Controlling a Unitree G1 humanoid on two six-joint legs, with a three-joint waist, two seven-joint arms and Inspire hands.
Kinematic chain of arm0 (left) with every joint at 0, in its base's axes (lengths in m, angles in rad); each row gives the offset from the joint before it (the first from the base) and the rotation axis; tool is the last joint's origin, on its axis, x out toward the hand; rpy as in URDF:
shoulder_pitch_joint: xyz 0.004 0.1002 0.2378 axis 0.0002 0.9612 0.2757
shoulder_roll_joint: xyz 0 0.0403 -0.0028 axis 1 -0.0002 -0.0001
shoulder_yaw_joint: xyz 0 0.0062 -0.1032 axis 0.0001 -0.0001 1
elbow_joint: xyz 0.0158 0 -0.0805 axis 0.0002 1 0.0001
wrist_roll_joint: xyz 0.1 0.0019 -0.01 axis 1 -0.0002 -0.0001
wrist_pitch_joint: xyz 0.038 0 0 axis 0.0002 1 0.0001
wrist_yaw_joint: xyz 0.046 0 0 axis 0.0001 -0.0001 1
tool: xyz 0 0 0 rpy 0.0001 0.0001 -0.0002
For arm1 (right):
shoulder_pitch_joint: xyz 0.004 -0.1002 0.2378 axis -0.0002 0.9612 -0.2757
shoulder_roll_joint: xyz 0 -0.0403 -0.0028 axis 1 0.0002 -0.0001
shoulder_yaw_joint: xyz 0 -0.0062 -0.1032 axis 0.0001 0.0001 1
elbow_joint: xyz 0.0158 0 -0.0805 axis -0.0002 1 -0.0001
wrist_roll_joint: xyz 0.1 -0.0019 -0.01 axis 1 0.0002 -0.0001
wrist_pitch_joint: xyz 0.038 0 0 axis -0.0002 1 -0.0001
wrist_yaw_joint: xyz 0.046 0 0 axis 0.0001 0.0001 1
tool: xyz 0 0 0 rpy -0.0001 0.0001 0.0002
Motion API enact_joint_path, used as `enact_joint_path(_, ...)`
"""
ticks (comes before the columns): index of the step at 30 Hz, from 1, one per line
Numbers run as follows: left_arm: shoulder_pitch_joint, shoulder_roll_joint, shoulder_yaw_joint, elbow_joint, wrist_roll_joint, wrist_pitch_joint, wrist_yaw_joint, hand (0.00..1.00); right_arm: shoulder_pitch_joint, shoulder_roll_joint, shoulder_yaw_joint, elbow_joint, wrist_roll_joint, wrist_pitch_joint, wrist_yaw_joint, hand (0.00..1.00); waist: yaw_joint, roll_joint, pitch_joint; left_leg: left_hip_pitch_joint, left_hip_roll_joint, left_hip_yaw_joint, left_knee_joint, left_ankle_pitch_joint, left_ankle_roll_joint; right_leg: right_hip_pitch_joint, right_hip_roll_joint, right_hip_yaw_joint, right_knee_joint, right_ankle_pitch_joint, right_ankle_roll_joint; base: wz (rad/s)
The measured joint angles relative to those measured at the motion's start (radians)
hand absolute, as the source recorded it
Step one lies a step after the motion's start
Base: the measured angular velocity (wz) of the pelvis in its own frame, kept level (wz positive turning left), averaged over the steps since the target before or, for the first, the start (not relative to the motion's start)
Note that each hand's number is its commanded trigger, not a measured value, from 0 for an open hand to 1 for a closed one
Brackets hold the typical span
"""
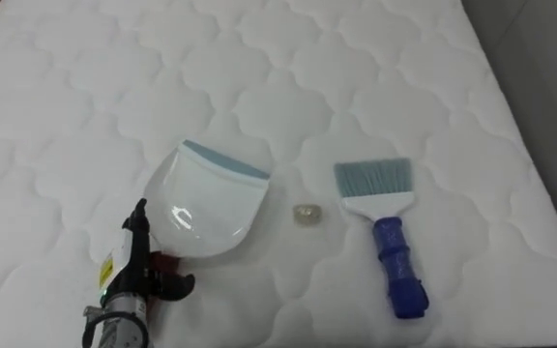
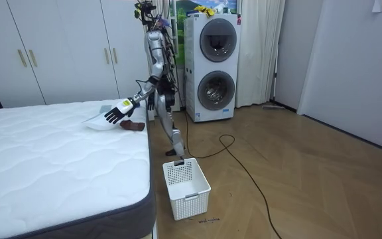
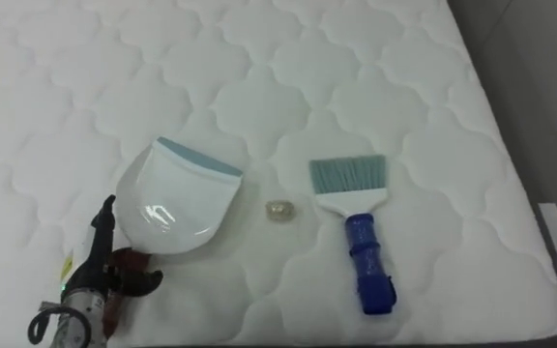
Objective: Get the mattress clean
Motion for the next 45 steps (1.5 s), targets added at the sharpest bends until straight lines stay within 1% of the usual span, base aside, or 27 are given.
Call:
enact_joint_path(1,-0.001,0.003,-0.005,0.000,0.000,0.000,0.000,0.00,-0.001,-0.001,0.005,0.002,0.000,0.001,-0.001,0.00,0.000,0.000,0.0001,0.000,0.000,-0.025,0.000,0.002,0.000,-0.007,0.000,-0.016,0.013,0.000,0.000,-0.08)
enact_joint_path(2,-0.001,0.003,-0.006,0.000,0.000,0.000,0.000,0.00,-0.001,-0.002,0.006,0.002,0.000,0.000,-0.004,0.00,0.000,0.001,0.0005,-0.001,0.000,-0.035,0.001,0.002,0.000,-0.011,-0.001,-0.019,0.023,0.000,0.000,-0.05)
enact_joint_path(3,-0.002,0.003,-0.006,0.000,0.000,0.000,0.000,0.00,-0.001,-0.002,0.009,0.002,0.000,0.000,-0.007,0.00,-0.001,0.001,0.0005,-0.004,-0.002,-0.033,0.004,0.002,0.000,-0.010,-0.003,-0.016,0.022,0.000,-0.001,0.07)
enact_joint_path(4,-0.008,0.003,-0.006,0.000,0.000,0.000,0.000,0.00,-0.001,-0.003,0.020,0.002,0.000,0.000,-0.012,0.00,-0.009,-0.002,0.0039,-0.017,-0.007,-0.028,0.023,0.002,0.000,-0.008,-0.014,-0.006,0.022,0.001,-0.001,0.25)
enact_joint_path(5,-0.024,0.005,-0.010,0.011,-0.003,-0.003,0.000,0.00,-0.001,0.000,0.025,0.003,0.002,0.000,-0.017,0.00,-0.013,-0.018,0.0143,-0.069,-0.025,0.000,0.114,0.002,0.000,-0.001,-0.036,0.042,0.018,0.001,-0.002,0.37)
enact_joint_path(6,-0.038,0.005,-0.017,0.019,-0.004,-0.004,0.000,0.00,-0.001,0.003,0.025,0.004,0.006,0.000,-0.020,0.00,-0.014,-0.038,0.0260,-0.112,-0.041,0.018,0.152,-0.005,0.005,0.003,-0.054,0.087,0.014,0.001,-0.002,0.75)
enact_joint_path(7,-0.069,0.001,-0.050,0.022,-0.007,-0.008,0.000,0.00,0.002,-0.006,0.020,0.021,0.020,-0.004,-0.029,0.00,-0.020,-0.036,0.0220,-0.191,-0.066,0.029,0.062,0.037,0.018,-0.009,-0.073,0.144,0.008,0.001,-0.001,0.91)
enact_joint_path(8,-0.094,-0.003,-0.085,0.020,-0.013,-0.020,0.000,0.00,-0.003,-0.009,0.016,0.047,0.037,-0.001,-0.037,0.00,-0.005,-0.034,0.0191,-0.241,-0.071,0.065,0.024,0.146,0.053,-0.048,-0.083,0.144,0.025,-0.014,0.022,0.55)
enact_joint_path(9,-0.094,-0.002,-0.100,0.029,-0.018,-0.023,0.003,0.00,-0.018,-0.006,0.016,0.079,0.050,0.004,-0.041,0.00,0.033,-0.034,0.0180,-0.238,-0.068,0.090,0.013,0.151,0.060,-0.076,-0.086,0.100,0.040,-0.021,0.040,-0.04)
enact_joint_path(10,-0.095,-0.001,-0.100,0.042,-0.017,-0.023,0.004,0.00,-0.028,-0.005,0.016,0.095,0.059,0.008,-0.041,0.00,0.045,-0.033,0.0183,-0.238,-0.067,0.086,0.016,0.151,0.060,-0.083,-0.084,0.083,0.033,-0.021,0.039,-0.53)
enact_joint_path(11,-0.095,-0.001,-0.100,0.067,-0.017,-0.022,0.005,0.00,-0.034,-0.008,0.017,0.108,0.071,0.008,-0.042,0.00,0.060,-0.023,0.0198,-0.237,-0.064,0.053,0.021,0.151,0.060,-0.107,-0.067,0.068,0.006,-0.011,0.027,-0.37)
enact_joint_path(12,-0.095,-0.002,-0.100,0.079,-0.017,-0.021,0.006,0.00,-0.034,-0.011,0.018,0.105,0.072,0.008,-0.044,0.00,0.061,-0.016,0.0203,-0.236,-0.064,0.027,0.020,0.151,0.060,-0.123,-0.057,0.066,-0.016,0.005,0.021,-0.39)
enact_joint_path(13,-0.093,-0.004,-0.095,0.103,-0.018,-0.019,0.007,0.00,-0.036,-0.016,0.023,0.096,0.072,0.008,-0.053,0.00,0.059,-0.003,0.0219,-0.231,-0.066,-0.001,0.019,0.149,0.057,-0.155,-0.045,0.059,-0.045,0.072,0.003,-0.20)
enact_joint_path(14,-0.088,-0.012,-0.096,0.116,-0.015,-0.015,0.007,0.00,-0.041,-0.019,0.029,0.097,0.072,0.006,-0.063,0.00,0.048,0.011,0.0154,-0.221,-0.068,0.004,0.013,0.150,0.056,-0.136,-0.048,0.037,-0.048,0.087,0.003,-0.21)
enact_joint_path(17,-0.094,-0.013,-0.081,0.121,-0.014,-0.022,0.016,0.00,-0.044,-0.018,0.064,0.108,0.072,0.011,-0.058,0.00,0.035,0.017,0.0145,-0.178,-0.064,0.025,-0.016,0.150,0.055,-0.107,-0.038,0.026,-0.046,0.086,0.002,-0.03)
enact_joint_path(21,-0.100,-0.012,-0.072,0.145,-0.013,-0.023,0.022,0.00,-0.045,-0.017,0.066,0.108,0.087,0.014,-0.049,0.00,0.030,0.014,0.0159,-0.150,-0.065,0.029,-0.024,0.141,0.050,-0.090,-0.033,0.022,-0.039,0.082,0.001,0.01)
enact_joint_path(22,-0.099,-0.012,-0.071,0.146,-0.013,-0.020,0.021,0.00,-0.048,-0.014,0.068,0.107,0.088,0.013,-0.049,0.00,0.029,0.009,0.0185,-0.146,-0.066,0.027,-0.024,0.139,0.050,-0.092,-0.034,0.023,-0.026,0.076,0.003,0.00)
enact_joint_path(24,-0.097,-0.011,-0.069,0.145,-0.013,-0.020,0.021,0.00,-0.047,-0.010,0.073,0.107,0.088,0.013,-0.047,0.00,0.033,-0.005,0.0183,-0.146,-0.068,0.026,-0.016,0.138,0.052,-0.095,-0.038,0.023,-0.013,0.070,0.006,0.00)
enact_joint_path(25,-0.095,-0.011,-0.069,0.145,-0.013,-0.020,0.021,0.00,-0.047,-0.009,0.073,0.107,0.088,0.013,-0.047,0.00,0.033,-0.008,0.0165,-0.146,-0.068,0.026,-0.014,0.138,0.052,-0.095,-0.038,0.023,-0.012,0.070,0.006,0.00)
enact_joint_path(27,-0.091,-0.010,-0.068,0.139,-0.013,-0.020,0.022,0.00,-0.047,-0.007,0.087,0.107,0.088,0.021,-0.037,0.00,0.034,-0.017,0.0101,-0.146,-0.068,0.026,-0.012,0.138,0.052,-0.099,-0.038,0.023,-0.012,0.070,0.007,0.00)
enact_joint_path(29,-0.091,-0.010,-0.068,0.128,-0.014,-0.020,0.022,0.00,-0.048,-0.007,0.100,0.107,0.088,0.024,-0.030,0.00,0.033,-0.020,0.0072,-0.146,-0.068,0.026,-0.012,0.138,0.052,-0.098,-0.038,0.023,-0.012,0.071,0.006,0.00)
enact_joint_path(35,-0.091,-0.010,-0.074,0.100,-0.014,-0.021,0.024,0.00,-0.048,-0.008,0.103,0.107,0.107,0.024,-0.016,0.00,0.027,-0.018,0.0056,-0.143,-0.067,0.024,-0.013,0.138,0.051,-0.089,-0.034,0.014,-0.012,0.071,0.005,0.02)
enact_joint_path(45,-0.084,-0.010,-0.074,0.117,-0.014,-0.021,0.025,0.00,-0.045,-0.008,0.104,0.107,0.134,0.026,-0.009,0.00,0.029,-0.014,0.0062,-0.126,-0.067,0.024,-0.016,0.133,0.051,-0.074,-0.034,0.014,-0.011,0.072,0.004,0.00)
